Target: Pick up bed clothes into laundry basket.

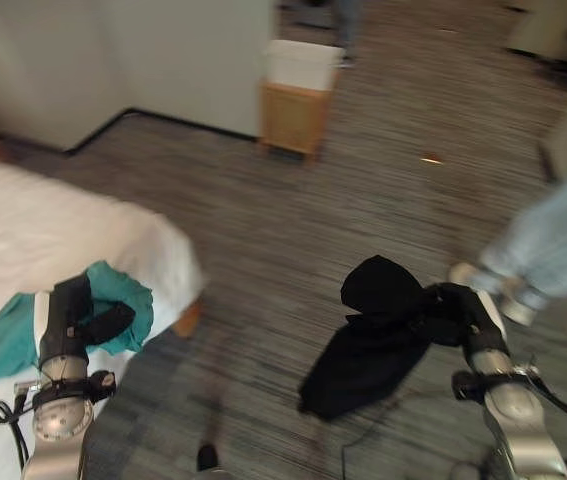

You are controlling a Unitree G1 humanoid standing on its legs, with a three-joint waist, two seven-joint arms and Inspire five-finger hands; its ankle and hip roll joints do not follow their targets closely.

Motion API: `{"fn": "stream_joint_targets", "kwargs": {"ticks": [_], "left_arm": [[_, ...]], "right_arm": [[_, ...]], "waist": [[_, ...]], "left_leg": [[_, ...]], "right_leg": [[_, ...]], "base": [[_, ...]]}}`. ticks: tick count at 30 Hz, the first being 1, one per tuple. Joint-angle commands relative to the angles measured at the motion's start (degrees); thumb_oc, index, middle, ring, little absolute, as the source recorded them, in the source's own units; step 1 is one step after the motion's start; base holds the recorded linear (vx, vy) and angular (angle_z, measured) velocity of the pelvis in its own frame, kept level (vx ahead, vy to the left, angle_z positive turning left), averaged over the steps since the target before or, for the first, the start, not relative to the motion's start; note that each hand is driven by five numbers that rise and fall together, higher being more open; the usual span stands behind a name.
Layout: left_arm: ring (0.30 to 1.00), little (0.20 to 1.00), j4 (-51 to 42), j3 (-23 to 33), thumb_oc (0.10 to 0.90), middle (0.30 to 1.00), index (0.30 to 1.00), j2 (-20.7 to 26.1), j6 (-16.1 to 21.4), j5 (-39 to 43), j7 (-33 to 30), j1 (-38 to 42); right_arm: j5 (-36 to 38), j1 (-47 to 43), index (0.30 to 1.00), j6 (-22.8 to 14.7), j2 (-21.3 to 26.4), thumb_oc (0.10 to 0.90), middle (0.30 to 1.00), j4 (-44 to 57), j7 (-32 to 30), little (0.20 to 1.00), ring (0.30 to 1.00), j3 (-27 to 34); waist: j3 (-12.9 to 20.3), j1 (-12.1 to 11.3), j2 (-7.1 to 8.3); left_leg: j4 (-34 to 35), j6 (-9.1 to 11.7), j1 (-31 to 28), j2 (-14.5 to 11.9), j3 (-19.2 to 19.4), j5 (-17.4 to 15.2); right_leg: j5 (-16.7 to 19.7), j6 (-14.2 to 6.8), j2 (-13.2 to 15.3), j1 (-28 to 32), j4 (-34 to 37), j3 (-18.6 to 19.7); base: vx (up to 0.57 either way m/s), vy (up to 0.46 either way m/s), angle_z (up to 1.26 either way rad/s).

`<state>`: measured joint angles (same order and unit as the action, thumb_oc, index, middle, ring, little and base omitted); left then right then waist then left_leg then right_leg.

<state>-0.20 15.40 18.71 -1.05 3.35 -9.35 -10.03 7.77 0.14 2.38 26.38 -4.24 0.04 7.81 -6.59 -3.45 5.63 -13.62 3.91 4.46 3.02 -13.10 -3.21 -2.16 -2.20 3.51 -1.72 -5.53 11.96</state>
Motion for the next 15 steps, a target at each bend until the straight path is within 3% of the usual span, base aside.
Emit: {"fn": "stream_joint_targets", "kwargs": {"ticks": [1,3,6,11,12,15], "left_arm": [[0.3,0.3,-7.1,5.3,0.4,0.3,0.3,6.0,4.9,-1.7,-1.1,3.3],[0.3,0.3,-6.9,5.0,0.4,0.3,0.3,5.6,4.5,-0.9,-0.2,2.9],[0.3,0.3,-5.7,2.3,0.4,0.3,0.3,8.3,4.1,-3.8,0.2,5.5],[0.3,0.3,-6.0,1.6,0.4,0.3,0.3,8.2,4.4,-3.7,0.8,5.4],[0.3,0.3,5.5,-10.3,0.4,0.3,0.3,6.9,-1.0,-5.7,8.6,1.3],[0.3,0.3,3.2,-9.4,0.4,0.3,0.3,7.2,-0.7,-4.7,7.8,2.3]], "right_arm": [[2.9,-3.8,0.3,-6.5,3.8,0.4,0.3,8.2,-0.7,0.3,0.3,1.5],[2.7,-2.3,0.3,-5.7,3.1,0.4,0.3,8.7,0.1,0.3,0.3,1.9],[4.3,1.0,0.3,-5.9,0.6,0.4,0.3,8.8,0.0,0.3,0.3,2.9],[3.6,1.0,0.3,-5.3,1.4,0.4,0.3,9.1,1.8,0.3,0.3,1.4],[12.4,11.5,0.3,1.1,-4.3,0.4,0.3,-5.3,5.9,0.3,0.3,-0.9],[13.9,9.1,0.3,0.6,-3.7,0.4,0.3,-3.4,5.6,0.3,0.3,-0.7]], "waist": [[2.0,-0.1,-0.69],[3.0,1.1,-1.62],[4.4,2.9,-2.39],[5.0,3.2,-2.84],[1.7,2.0,-3.01],[3.0,1.2,-3.13]], "left_leg": [[4.6,-6.1,-0.1,4.8,2.0,0.5],[11.1,-7.4,-3.7,3.2,4.0,1.1],[14.1,-7.9,-5.3,3.6,1.9,2.9],[15.8,-8.1,-7.0,3.7,1.2,3.6],[14.0,-6.7,-4.9,4.9,-3.2,6.0],[15.1,-6.7,-6.0,4.8,-3.9,6.3]], "right_leg": [[9.5,-1.3,-4.9,1.8,7.9,4.0],[10.1,-1.3,-6.6,2.1,9.4,5.3],[9.5,-0.7,-7.2,2.1,9.6,4.5],[8.7,-0.3,-7.5,2.7,8.6,4.1],[3.8,-0.8,-6.1,3.5,5.2,-2.0],[3.6,-0.8,-5.9,4.1,5.3,-2.1]], "base": [[0.02,-0.069,-1.34],[-0.02,-0.03,-1.14],[-0.04,0.012,-0.33],[-0.02,0.018,0.09],[0.01,0.017,0.12],[0.08,0.021,0.25]]}}
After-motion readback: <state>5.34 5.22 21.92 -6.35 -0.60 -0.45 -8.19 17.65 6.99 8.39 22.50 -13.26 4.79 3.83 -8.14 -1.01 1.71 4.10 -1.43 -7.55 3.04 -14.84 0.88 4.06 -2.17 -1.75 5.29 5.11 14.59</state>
